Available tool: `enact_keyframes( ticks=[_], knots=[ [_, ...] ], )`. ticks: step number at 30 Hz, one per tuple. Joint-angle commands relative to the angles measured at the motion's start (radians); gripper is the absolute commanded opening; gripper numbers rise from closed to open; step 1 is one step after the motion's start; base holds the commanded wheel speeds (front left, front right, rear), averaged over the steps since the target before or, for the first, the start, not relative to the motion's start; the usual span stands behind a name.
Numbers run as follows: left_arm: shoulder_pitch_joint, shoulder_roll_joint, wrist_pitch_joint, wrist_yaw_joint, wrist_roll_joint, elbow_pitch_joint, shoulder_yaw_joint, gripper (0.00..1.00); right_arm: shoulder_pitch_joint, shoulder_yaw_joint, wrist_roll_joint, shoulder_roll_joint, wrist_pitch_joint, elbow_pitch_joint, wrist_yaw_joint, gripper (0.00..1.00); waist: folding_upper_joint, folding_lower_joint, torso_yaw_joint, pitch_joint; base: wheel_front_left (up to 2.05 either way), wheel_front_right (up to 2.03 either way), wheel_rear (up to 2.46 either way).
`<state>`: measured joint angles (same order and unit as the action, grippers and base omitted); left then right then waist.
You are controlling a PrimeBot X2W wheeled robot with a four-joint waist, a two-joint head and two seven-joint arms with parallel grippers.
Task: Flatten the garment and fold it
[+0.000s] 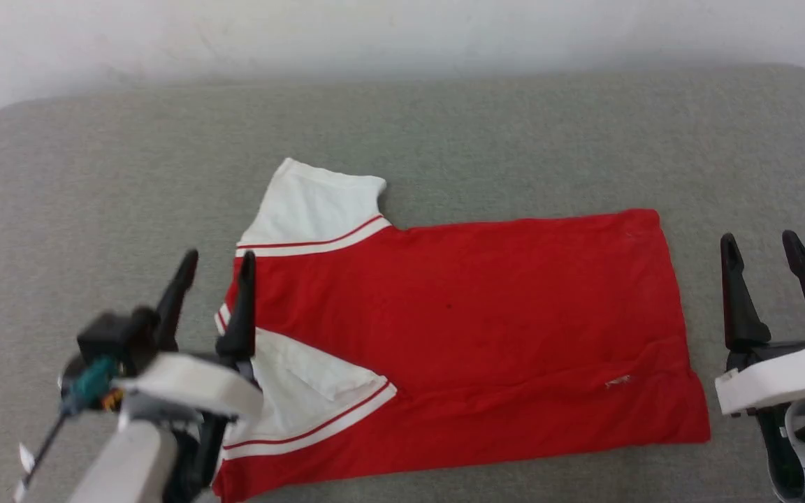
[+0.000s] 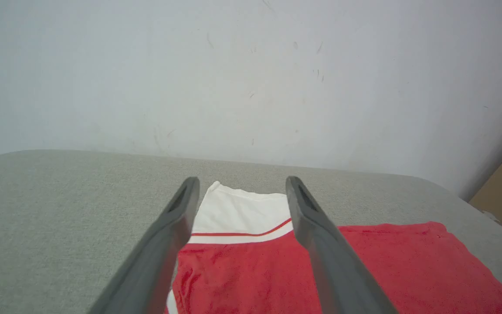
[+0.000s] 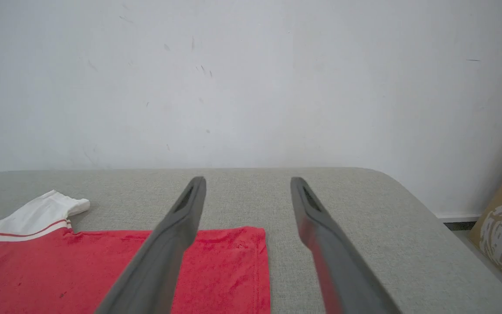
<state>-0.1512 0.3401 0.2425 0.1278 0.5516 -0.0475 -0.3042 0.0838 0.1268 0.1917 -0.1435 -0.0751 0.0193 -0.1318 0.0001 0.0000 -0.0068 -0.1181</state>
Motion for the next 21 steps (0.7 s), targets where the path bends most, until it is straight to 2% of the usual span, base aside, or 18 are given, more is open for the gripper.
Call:
enact_keyframes(
  ticks=[1, 5, 10, 17, 21],
  knots=[
    [-0.060, 0.025, -0.033, -0.009, -0.018, -0.006, -0.003, 1.00, 0.019, 0.000, -0.014, 0.015, -0.010, 0.010, 0.001, 1.00, -0.0001, 0.0000, -0.046, -0.047, 0.00, 0.00, 0.00],
    [-0.196, 0.096, -0.150, -0.035, -0.064, -0.023, -0.029, 1.00, 0.036, -0.009, -0.043, 0.043, -0.009, 0.036, 0.001, 1.00, -0.0001, 0.0000, -0.098, -0.111, 0.00, 0.00, 0.00],
    [-0.394, 0.193, -0.387, -0.093, -0.081, -0.084, -0.057, 1.00, 0.071, -0.039, -0.086, 0.046, -0.002, 0.046, 0.001, 1.00, -0.0001, 0.0000, -0.168, -0.207, 0.00, 0.00, 0.00],
    [-0.649, 0.247, -0.754, -0.169, -0.021, -0.248, -0.086, 1.00, 0.116, -0.049, -0.101, 0.065, -0.028, 0.023, 0.001, 1.00, -0.0001, 0.0000, -0.246, -0.301, 0.00, 0.00, 0.00],
    [-0.749, 0.274, -0.940, -0.181, 0.002, -0.342, -0.102, 1.00, 0.134, -0.068, -0.097, 0.079, -0.042, 0.016, 0.001, 1.00, -0.0001, 0.0000, -0.280, -0.334, 0.00, 0.00, 0.00]
  ],
)
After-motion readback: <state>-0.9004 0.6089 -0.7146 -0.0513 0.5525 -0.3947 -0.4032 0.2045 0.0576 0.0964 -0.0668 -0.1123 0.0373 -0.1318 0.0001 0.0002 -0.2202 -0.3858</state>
